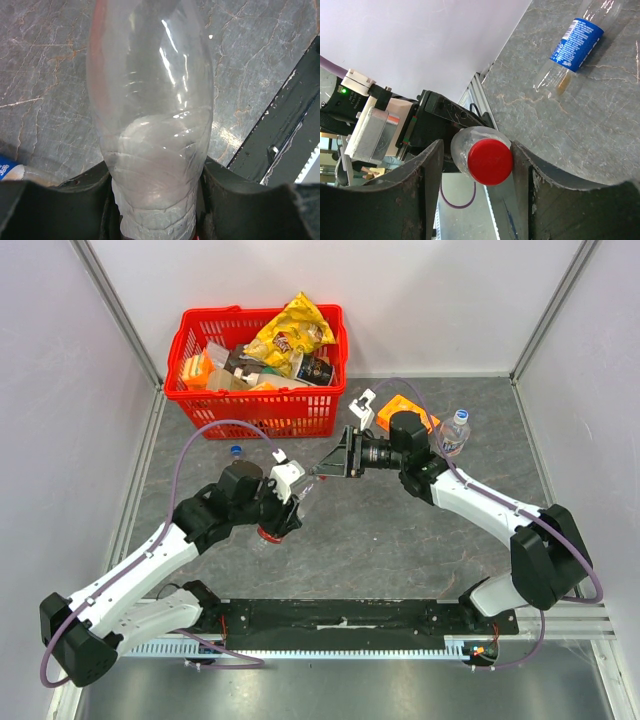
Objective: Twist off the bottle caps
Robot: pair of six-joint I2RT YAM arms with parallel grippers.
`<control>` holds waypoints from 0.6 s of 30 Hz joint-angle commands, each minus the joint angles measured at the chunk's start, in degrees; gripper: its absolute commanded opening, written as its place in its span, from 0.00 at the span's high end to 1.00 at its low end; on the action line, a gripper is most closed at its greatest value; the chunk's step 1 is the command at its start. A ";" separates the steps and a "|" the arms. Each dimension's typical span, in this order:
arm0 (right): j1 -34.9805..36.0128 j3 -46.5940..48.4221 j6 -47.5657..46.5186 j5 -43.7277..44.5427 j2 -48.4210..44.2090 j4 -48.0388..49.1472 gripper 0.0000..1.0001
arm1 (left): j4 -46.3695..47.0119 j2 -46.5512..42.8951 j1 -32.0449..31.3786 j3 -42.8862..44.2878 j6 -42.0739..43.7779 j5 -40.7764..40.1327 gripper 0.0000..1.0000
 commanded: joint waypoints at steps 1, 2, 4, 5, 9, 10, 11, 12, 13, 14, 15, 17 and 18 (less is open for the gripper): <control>0.21 0.42 1.89 -1.90 -1.69 3.78 0.41 | 1.07 -0.25 -0.46 0.50 0.55 -0.50 0.57; 0.21 0.42 1.80 -1.72 -2.04 3.16 0.45 | 1.07 -0.34 -0.46 0.50 0.55 -0.50 0.58; 0.30 0.33 1.28 -1.37 -2.57 2.11 0.50 | 1.16 -0.25 -0.64 0.50 0.47 -0.50 0.57; 0.21 0.25 1.10 -1.20 -2.92 1.84 0.52 | 1.07 -0.25 -0.55 0.50 0.55 -0.50 0.58; 0.21 -0.37 1.36 -0.14 -4.07 1.75 0.65 | 1.07 -0.34 -0.73 0.50 0.55 -0.68 0.57; 0.30 -0.46 1.45 0.12 -4.24 1.92 0.68 | 1.07 -0.34 -0.73 0.50 0.55 -0.77 0.57; 0.21 -0.72 1.63 0.30 -4.51 2.10 0.72 | 1.07 -0.34 -0.81 0.50 0.47 -0.77 0.57; 0.21 -0.98 1.80 0.56 -4.77 2.62 0.76 | 1.07 -0.43 -0.81 0.50 0.55 -0.85 0.58; 0.21 -1.16 2.06 0.56 -5.12 3.41 0.82 | 0.98 -0.43 -0.81 0.50 0.47 -0.85 0.57; 0.21 -1.60 2.41 0.56 -5.47 4.46 0.87 | 0.98 -0.51 -0.99 0.59 0.38 -0.85 0.57; 0.21 -1.69 2.42 0.56 -5.82 5.08 0.94 | 0.81 -0.43 -0.90 0.68 0.55 -0.77 0.58; 0.21 -2.13 1.98 0.74 -6.70 5.53 1.00 | 0.72 -0.25 -0.99 0.94 0.64 -0.33 0.58; 0.21 -2.39 1.54 0.82 -7.05 5.70 1.00 | 0.54 -0.08 -0.90 1.12 0.64 -0.15 0.58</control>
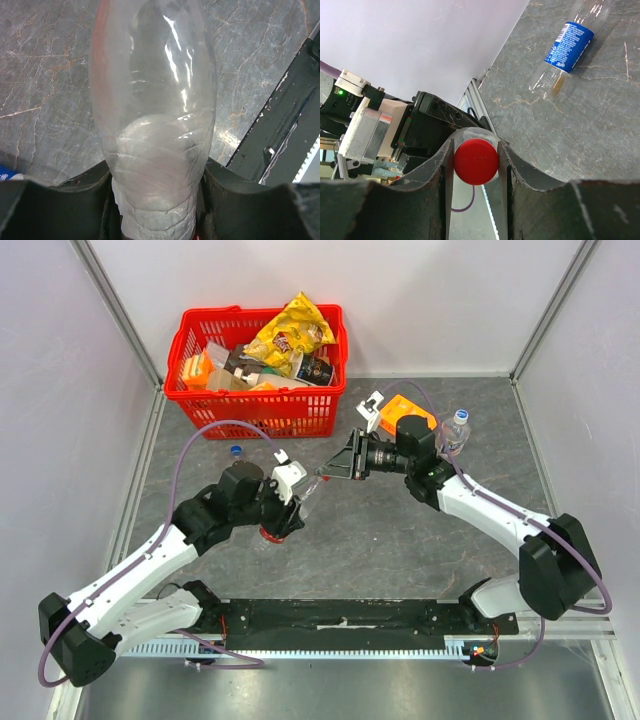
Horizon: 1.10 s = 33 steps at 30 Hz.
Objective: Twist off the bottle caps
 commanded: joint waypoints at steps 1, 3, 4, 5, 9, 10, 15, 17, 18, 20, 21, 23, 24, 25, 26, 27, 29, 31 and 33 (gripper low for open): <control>0.54 -0.34 0.54 -1.40 -4.39 6.08 1.00 | -0.73 0.43 -0.05 1.38 0.64 0.00 0.59; 0.63 -0.78 -0.17 -1.49 -5.09 6.78 1.00 | -0.82 0.95 -0.05 1.91 0.64 1.23 0.59; 0.54 -1.13 -0.34 -1.58 -5.44 7.22 1.00 | -0.90 1.04 -0.05 2.17 0.64 2.45 0.60; 0.54 -1.39 -0.61 -1.75 -5.88 7.92 1.00 | -0.90 1.22 -0.14 2.43 0.47 3.51 0.61; 0.63 -2.10 -1.31 -2.89 -7.55 9.50 1.00 | -0.20 1.31 -0.05 3.67 0.03 7.64 0.62; 0.63 -2.27 -1.49 -2.90 -8.17 9.68 1.00 | 0.06 1.13 -0.05 3.93 -0.06 8.61 0.62; 0.63 -2.36 -4.29 -3.77 -11.68 9.33 1.00 | 1.64 0.17 -0.05 4.55 -1.29 14.58 0.62; 0.63 -2.27 -5.61 -3.69 -13.17 8.45 1.00 | 2.52 -0.53 -0.05 4.55 -1.99 17.83 0.62; 0.54 -2.19 -6.14 -3.86 -13.53 8.28 1.00 | 2.96 -0.63 -0.05 4.63 -2.17 19.50 0.62; 0.63 -2.18 -6.93 -4.56 -14.76 8.54 1.00 | 3.40 -0.80 -0.05 5.16 -2.43 23.36 0.62; 0.71 -2.18 -7.20 -4.83 -15.29 8.45 1.00 | 3.58 -0.71 -0.05 5.51 -2.52 24.95 0.62; 0.71 -2.18 -7.64 -5.70 -16.25 8.80 1.00 | 3.93 -0.89 -0.05 6.04 -2.52 28.63 0.62; 0.71 -2.27 -7.82 -5.97 -16.78 8.98 1.00 | 4.11 -1.06 -0.05 6.30 -2.52 30.05 0.62; 0.80 -2.36 -8.16 -6.32 -17.31 9.15 1.00 | 4.37 -1.33 -0.14 6.65 -2.43 31.45 0.62; 0.89 -2.62 -8.26 -6.67 -17.92 10.02 1.00 | 4.81 -1.33 -0.05 6.83 -4.00 32.51 0.62; 1.06 -2.71 -8.43 -6.94 -18.54 10.21 1.00 | 5.07 -1.59 -0.05 7.01 -4.28 33.65 0.62; 1.50 -2.97 -8.96 -7.99 -19.68 11.70 1.00 | 5.69 -1.77 -0.05 7.53 -4.63 36.29 0.62; 2.03 -3.32 -9.14 -9.04 -20.91 13.89 1.00 | 6.04 -1.59 -0.05 8.06 -5.16 39.10 0.62; 2.65 -3.85 -8.79 -10.36 -22.14 17.31 1.00 | 6.83 -1.24 -0.05 8.59 -5.68 43.05 0.62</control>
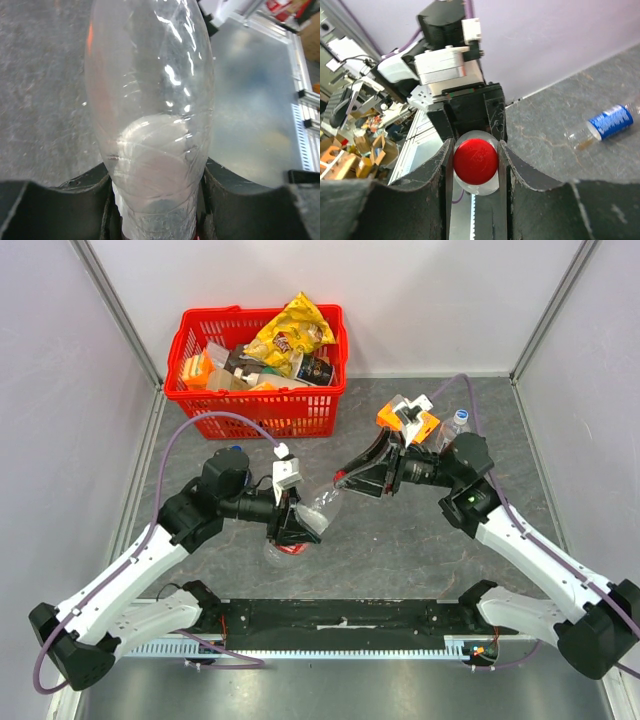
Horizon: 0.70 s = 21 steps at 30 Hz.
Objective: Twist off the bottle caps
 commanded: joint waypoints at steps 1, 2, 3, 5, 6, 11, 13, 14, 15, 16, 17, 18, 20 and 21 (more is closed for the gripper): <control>2.34 -0.71 -0.41 -4.68 -3.52 12.14 1.00 | 3.07 0.44 -0.55 2.82 -2.47 14.58 0.62; 2.69 -0.80 -0.67 -4.95 -4.14 13.03 1.00 | 3.33 1.05 -0.64 3.08 -2.82 16.86 0.62; 2.87 -0.80 -1.20 -5.04 -4.49 13.30 1.00 | 3.42 1.67 -0.55 3.43 -3.09 18.80 0.62; 3.05 -1.32 -1.90 -5.13 -5.37 14.69 1.00 | 3.60 2.55 -0.55 4.14 -3.61 22.23 0.62; 3.05 -1.67 -1.65 -5.22 -5.98 15.92 1.00 | 3.69 2.99 -0.55 4.40 -3.88 23.12 0.62; 3.40 -2.20 -0.68 -6.01 -7.83 22.08 1.00 | 4.83 2.38 -0.64 4.58 -4.49 24.35 0.62; 3.57 -2.46 -0.68 -6.10 -8.36 23.49 1.00 | 5.71 2.20 -0.73 4.40 -5.11 25.06 0.62; 3.57 -2.81 -0.50 -6.18 -8.54 24.54 1.00 | 6.32 2.11 -0.64 4.32 -5.55 25.67 0.62; 3.66 -3.25 -0.15 -6.36 -8.80 26.03 1.00 | 6.50 2.20 -0.64 4.31 -5.72 25.85 0.62; 3.66 -3.52 0.37 -6.36 -8.98 27.52 1.00 | 6.68 2.38 -0.73 4.31 -5.90 26.29 0.62; 3.66 -3.87 0.73 -6.36 -9.24 28.67 1.00 | 6.68 2.38 -0.64 4.31 -5.99 26.64 0.62; 3.75 -4.05 0.90 -6.36 -9.33 29.64 1.00 | 6.68 2.55 -0.64 4.23 -5.99 26.64 0.62; 3.75 -4.14 0.82 -6.01 -9.85 30.09 1.00 | 6.77 2.64 -0.64 3.88 -5.99 26.64 0.62; 3.75 -3.96 0.47 -5.83 -10.03 29.74 0.99 | 6.77 2.64 -0.64 3.70 -5.90 26.38 0.62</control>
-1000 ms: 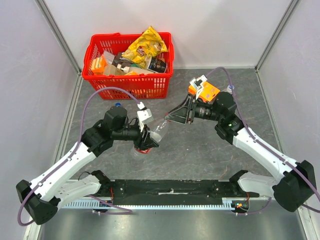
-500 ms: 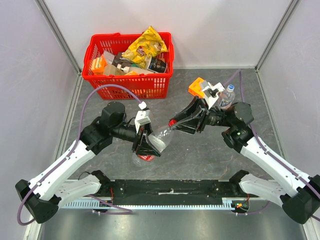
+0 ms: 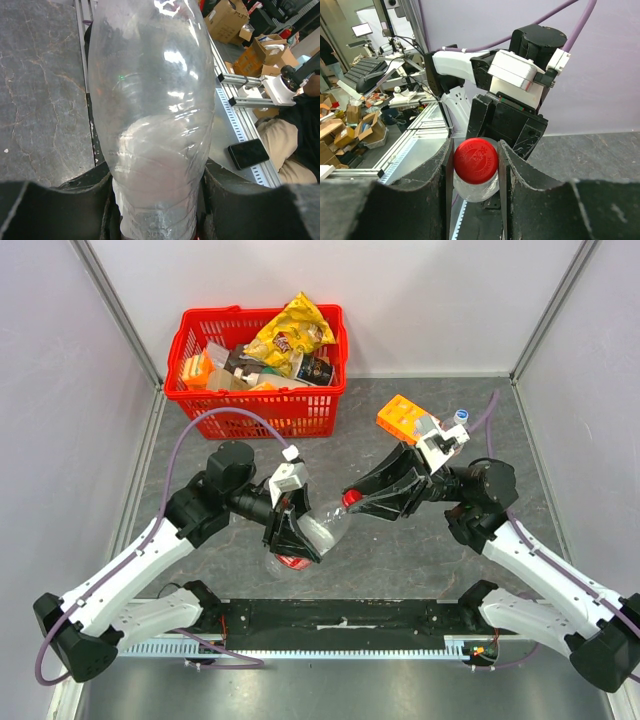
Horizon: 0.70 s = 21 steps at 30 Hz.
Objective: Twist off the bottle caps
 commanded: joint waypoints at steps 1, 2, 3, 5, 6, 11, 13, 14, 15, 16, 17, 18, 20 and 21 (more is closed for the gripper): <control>0.01 0.96 0.58 -0.87 -3.41 7.71 0.97 | 1.26 -0.29 0.26 0.64 -1.44 3.60 0.62; 0.01 1.31 -0.21 -0.08 -3.58 5.87 0.89 | 1.26 -0.38 0.26 0.47 -1.36 3.17 0.62; 0.01 1.66 -1.09 0.62 -3.67 4.02 0.81 | 1.17 -0.29 0.26 0.38 -1.27 2.73 0.62; 0.01 2.10 -1.88 2.20 -3.94 0.60 0.58 | 0.21 -0.38 0.26 0.29 -0.57 1.67 0.62; 0.01 2.45 -2.24 3.69 -4.11 -1.25 0.47 | -0.23 -0.29 0.26 0.29 -0.04 0.80 0.62; 0.01 4.47 -3.91 6.60 -4.64 -7.06 0.13 | -5.15 0.06 0.26 0.11 4.09 -3.95 0.62; -0.07 5.09 -4.35 7.48 -4.73 -8.64 0.02 | -6.56 0.33 0.26 -0.15 4.80 -5.53 0.62; 0.01 5.44 -4.61 7.92 -4.73 -9.43 0.02 | -7.17 0.50 0.26 -0.33 4.88 -6.41 0.62; 0.01 5.70 -5.05 8.62 -4.56 -10.57 0.02 | -7.62 0.50 0.26 -0.50 6.45 -7.55 0.62; 0.01 6.31 -5.49 9.23 -4.47 -11.89 0.02 | -8.05 0.68 0.26 -0.59 6.90 -8.43 0.62; 0.01 6.67 -6.36 10.02 -4.29 -13.47 0.02 | -8.58 0.59 0.26 -0.77 7.52 -9.92 0.62; 0.01 7.28 -7.24 11.25 -4.03 -15.83 0.02 | -9.11 0.50 0.26 -0.85 7.78 -11.33 0.62; 0.01 9.47 -9.70 14.41 -3.42 -22.42 0.02 | -10.16 0.42 0.26 -0.94 8.57 -15.01 0.62; -0.07 10.09 -10.49 15.99 -3.06 -24.54 0.02 | -10.69 0.33 0.26 -0.94 8.84 -17.03 0.62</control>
